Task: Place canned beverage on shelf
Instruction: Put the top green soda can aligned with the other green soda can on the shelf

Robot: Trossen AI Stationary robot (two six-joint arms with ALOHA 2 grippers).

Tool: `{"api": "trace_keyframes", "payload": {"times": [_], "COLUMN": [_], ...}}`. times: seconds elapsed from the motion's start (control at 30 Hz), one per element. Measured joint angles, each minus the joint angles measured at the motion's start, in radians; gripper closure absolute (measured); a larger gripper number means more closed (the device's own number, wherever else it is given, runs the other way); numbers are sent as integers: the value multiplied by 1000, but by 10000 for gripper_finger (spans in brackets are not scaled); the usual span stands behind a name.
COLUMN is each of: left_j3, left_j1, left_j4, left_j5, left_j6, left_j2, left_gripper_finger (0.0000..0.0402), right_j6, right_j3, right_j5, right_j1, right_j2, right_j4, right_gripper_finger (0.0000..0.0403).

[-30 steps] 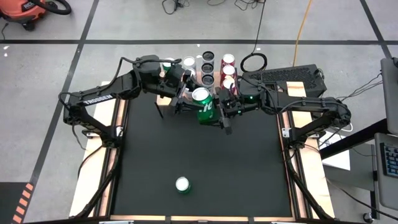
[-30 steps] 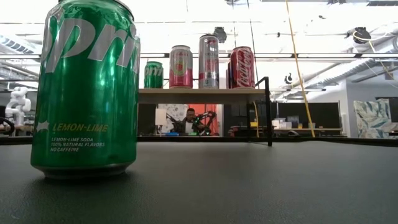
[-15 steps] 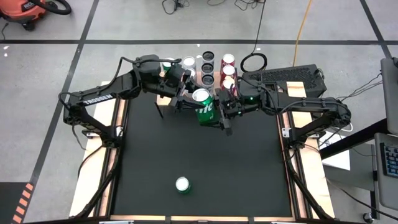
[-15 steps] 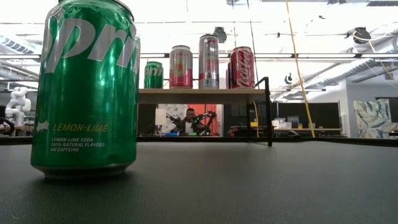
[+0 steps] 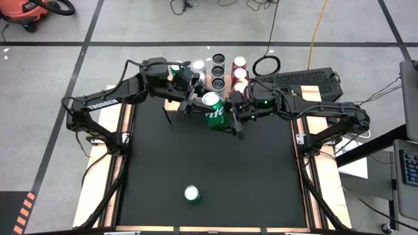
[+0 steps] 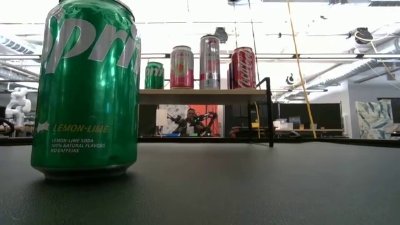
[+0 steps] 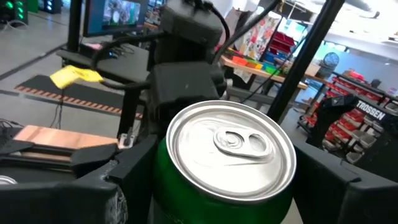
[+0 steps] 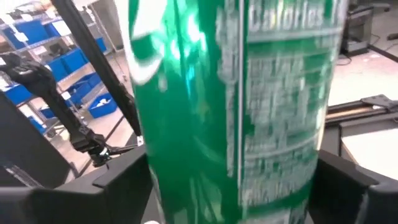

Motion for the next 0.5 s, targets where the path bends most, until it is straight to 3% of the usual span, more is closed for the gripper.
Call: {"api": "trace_keyframes", "payload": {"times": [0.5], "left_j3": [0], "left_j1": [113], "left_j4": [-55], "left_j5": [-7], "left_j6": [1], "left_j2": [-79], "left_gripper_finger": [119], "right_j6": [-16], "right_j3": [-2], "right_j5": [-1], "right_j1": [0], "right_j2": [-58], "right_j4": [-167], "right_gripper_finger": [71]}}
